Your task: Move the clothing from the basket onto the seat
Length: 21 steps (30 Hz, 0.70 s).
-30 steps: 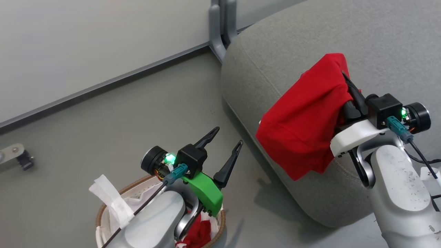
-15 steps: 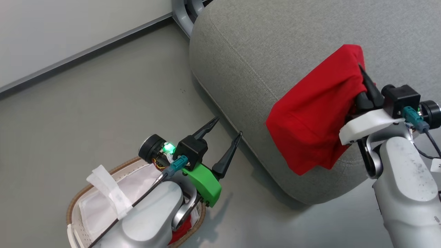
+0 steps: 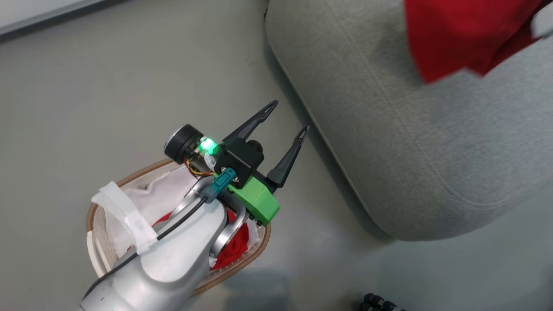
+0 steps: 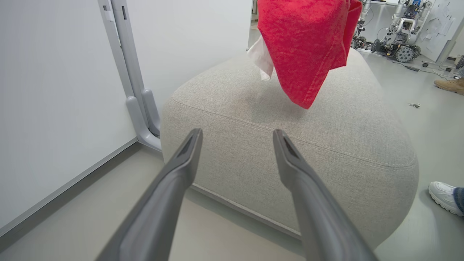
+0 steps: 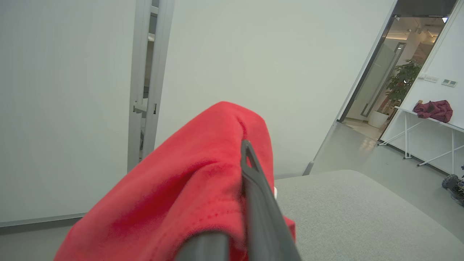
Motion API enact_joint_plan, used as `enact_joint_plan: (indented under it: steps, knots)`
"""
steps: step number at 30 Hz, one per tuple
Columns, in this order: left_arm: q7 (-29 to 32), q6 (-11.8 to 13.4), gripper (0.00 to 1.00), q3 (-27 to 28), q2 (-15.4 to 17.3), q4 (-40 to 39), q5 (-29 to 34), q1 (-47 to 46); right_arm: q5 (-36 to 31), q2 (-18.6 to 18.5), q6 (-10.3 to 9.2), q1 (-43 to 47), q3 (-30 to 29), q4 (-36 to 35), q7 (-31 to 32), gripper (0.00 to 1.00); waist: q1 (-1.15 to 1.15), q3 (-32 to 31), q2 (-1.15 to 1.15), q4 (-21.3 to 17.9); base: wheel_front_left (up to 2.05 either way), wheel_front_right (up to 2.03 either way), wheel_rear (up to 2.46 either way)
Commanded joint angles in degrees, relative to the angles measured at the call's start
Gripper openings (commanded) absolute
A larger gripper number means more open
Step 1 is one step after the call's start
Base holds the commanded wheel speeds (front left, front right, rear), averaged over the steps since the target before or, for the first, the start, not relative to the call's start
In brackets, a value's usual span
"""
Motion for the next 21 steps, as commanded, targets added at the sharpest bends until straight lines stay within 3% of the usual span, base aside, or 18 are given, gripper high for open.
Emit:
enact_joint_plan:
  steps: [1,3,11,16,21]
  knots:
    - [0.3,0.4,1.00,0.0,0.7,-0.8,0.7,-1.4,0.4,-2.2,-0.07,-2.5,-1.0,0.3,0.9,0.00,0.00,6.1,-0.01,5.8,0.00,0.00,0.00]
    - [0.8,0.7,1.00,-0.1,0.7,-2.6,1.2,-2.2,0.5,-5.5,-0.07,-6.7,-2.5,0.7,2.8,0.00,0.00,8.3,-0.01,7.8,0.00,0.00,0.00]
    - [1.6,1.9,1.00,0.0,1.8,-6.2,1.9,-3.6,0.4,-13.2,-0.06,-16.9,-9.8,5.8,8.6,0.00,0.00,14.2,-0.01,13.0,0.00,0.00,0.00]
    - [2.2,2.2,1.00,-0.7,2.6,-7.5,2.8,-4.1,-1.5,-13.8,-0.07,-16.8,-13.0,11.7,8.0,0.00,0.00,16.4,-0.01,14.3,0.00,0.00,0.00]
    - [3.2,2.7,1.00,-0.9,3.6,-8.8,3.6,-4.5,-4.5,-11.3,-0.07,-13.0,-13.3,18.5,5.4,0.00,0.00,18.1,-0.01,14.0,0.00,0.00,0.00]
